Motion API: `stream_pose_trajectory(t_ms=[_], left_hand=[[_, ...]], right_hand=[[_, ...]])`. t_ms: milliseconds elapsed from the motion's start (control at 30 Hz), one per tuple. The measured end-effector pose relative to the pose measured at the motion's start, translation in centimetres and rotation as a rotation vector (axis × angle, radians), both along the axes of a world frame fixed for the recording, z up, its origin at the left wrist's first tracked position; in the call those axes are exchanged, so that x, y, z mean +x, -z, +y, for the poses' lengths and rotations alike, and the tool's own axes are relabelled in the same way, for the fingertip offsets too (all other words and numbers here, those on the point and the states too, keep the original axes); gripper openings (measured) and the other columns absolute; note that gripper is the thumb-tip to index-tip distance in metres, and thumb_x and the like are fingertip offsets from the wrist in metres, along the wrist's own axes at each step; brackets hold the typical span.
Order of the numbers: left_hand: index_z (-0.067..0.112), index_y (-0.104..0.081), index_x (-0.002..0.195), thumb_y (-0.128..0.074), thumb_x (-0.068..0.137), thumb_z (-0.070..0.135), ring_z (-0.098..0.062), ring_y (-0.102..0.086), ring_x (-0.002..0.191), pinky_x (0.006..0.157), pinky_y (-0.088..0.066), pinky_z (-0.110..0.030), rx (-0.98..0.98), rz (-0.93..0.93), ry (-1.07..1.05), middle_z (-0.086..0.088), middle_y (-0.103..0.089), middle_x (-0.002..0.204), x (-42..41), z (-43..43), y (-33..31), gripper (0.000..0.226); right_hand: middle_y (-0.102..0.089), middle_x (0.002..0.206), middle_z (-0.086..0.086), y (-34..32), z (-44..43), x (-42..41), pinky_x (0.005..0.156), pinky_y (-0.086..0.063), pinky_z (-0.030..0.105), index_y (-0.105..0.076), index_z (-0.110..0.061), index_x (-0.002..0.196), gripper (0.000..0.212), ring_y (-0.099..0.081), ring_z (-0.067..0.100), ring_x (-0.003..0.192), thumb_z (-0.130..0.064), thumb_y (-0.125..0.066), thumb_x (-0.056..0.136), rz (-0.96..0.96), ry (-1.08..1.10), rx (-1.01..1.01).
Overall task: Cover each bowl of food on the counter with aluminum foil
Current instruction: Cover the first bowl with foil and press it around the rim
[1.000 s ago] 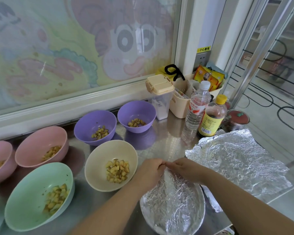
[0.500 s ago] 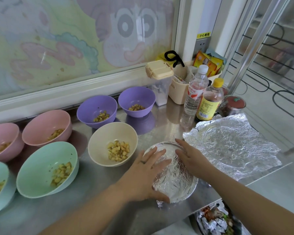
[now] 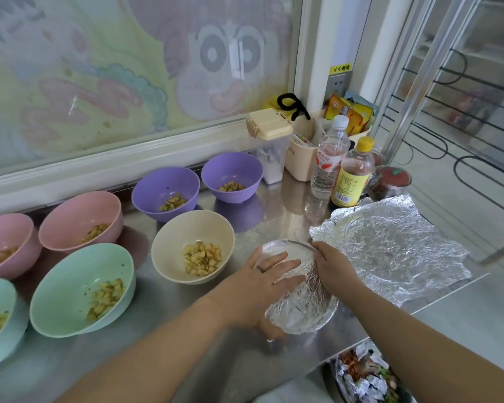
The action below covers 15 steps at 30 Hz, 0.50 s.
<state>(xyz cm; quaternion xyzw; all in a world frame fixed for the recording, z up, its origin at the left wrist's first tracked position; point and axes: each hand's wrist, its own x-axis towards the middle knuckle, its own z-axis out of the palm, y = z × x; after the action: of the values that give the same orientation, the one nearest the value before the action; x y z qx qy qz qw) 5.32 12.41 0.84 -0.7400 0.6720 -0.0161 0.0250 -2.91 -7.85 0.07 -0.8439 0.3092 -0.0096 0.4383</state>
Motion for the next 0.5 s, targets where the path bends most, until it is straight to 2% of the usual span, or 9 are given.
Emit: stream_pose_trajectory(t_ms=[100, 167, 233, 300, 333, 400, 500], left_hand=[[0.024, -0.045, 0.145, -0.044, 0.073, 0.081, -0.026, -0.034, 0.145, 0.114, -0.032, -0.057, -0.161, 0.049, -0.065, -0.003, -0.038, 0.156, 0.5, 0.7, 0.9, 0.092], [0.021, -0.045, 0.146, -0.054, 0.078, 0.075, -0.022, -0.029, 0.147, 0.115, -0.034, -0.051, -0.287, 0.184, -0.186, -0.003, -0.034, 0.159, 0.2, 1.6, 1.9, 0.088], [0.022, -0.037, 0.150, -0.058, 0.081, 0.071, -0.014, -0.017, 0.151, 0.122, -0.021, -0.033, -0.402, 0.379, -0.358, 0.003, -0.021, 0.163, -1.0, 2.7, 2.8, 0.087], [0.027, -0.026, 0.153, -0.066, 0.081, 0.064, 0.000, -0.008, 0.150, 0.119, -0.007, -0.013, -0.473, 0.644, -0.544, 0.015, -0.012, 0.162, -2.7, 3.6, 3.1, 0.091], [0.028, -0.022, 0.153, -0.071, 0.080, 0.057, 0.005, -0.009, 0.147, 0.117, -0.008, -0.010, -0.500, 0.760, -0.629, 0.019, -0.013, 0.158, -3.5, 3.8, 3.3, 0.093], [0.028, -0.023, 0.153, -0.078, 0.082, 0.040, 0.004, -0.028, 0.141, 0.115, -0.024, -0.016, -0.539, 0.967, -0.811, 0.021, -0.025, 0.151, -4.5, 3.9, 3.9, 0.091], [0.018, -0.039, 0.144, -0.074, 0.087, 0.013, -0.006, -0.064, 0.107, 0.096, -0.052, -0.027, -0.564, 1.338, -1.053, 0.008, -0.059, 0.131, -4.7, 3.4, 4.8, 0.067]], right_hand=[[-0.067, 0.110, 0.011, -0.2, -0.9, -0.2, 0.081, -0.044, 0.035, -0.057, -0.011, 0.134, 0.034, -0.060, 0.027, 0.096, -0.018, -0.037, 0.108, 0.046, 0.035, -0.031], [-0.061, 0.133, 0.016, -0.6, -1.5, -0.5, 0.095, -0.043, 0.037, -0.044, -0.010, 0.149, 0.044, -0.058, 0.032, 0.117, -0.027, -0.042, 0.108, 0.118, -0.006, -0.073], [-0.039, 0.157, 0.014, -1.5, -1.5, -0.8, 0.113, -0.035, 0.043, -0.024, -0.012, 0.159, 0.068, -0.041, 0.032, 0.141, -0.042, -0.050, 0.104, 0.162, -0.067, -0.164], [-0.023, 0.166, 0.008, -2.6, -0.8, -0.8, 0.118, -0.029, 0.051, -0.012, -0.019, 0.161, 0.091, -0.025, 0.031, 0.150, -0.064, -0.054, 0.093, 0.129, -0.169, -0.336], [-0.015, 0.168, 0.005, -3.1, -0.1, -0.5, 0.119, -0.026, 0.055, -0.008, -0.023, 0.161, 0.103, -0.016, 0.031, 0.153, -0.077, -0.052, 0.085, 0.131, -0.242, -0.424], [0.004, 0.170, 0.001, -3.6, 1.4, 0.3, 0.120, -0.016, 0.063, 0.003, -0.032, 0.160, 0.127, 0.004, 0.028, 0.156, -0.096, -0.049, 0.064, 0.202, -0.373, -0.500], [0.021, 0.168, 0.004, -3.5, 3.0, 1.8, 0.116, -0.003, 0.073, 0.016, -0.038, 0.157, 0.147, 0.020, 0.033, 0.153, -0.104, -0.051, 0.044, 0.353, -0.466, -0.493]])
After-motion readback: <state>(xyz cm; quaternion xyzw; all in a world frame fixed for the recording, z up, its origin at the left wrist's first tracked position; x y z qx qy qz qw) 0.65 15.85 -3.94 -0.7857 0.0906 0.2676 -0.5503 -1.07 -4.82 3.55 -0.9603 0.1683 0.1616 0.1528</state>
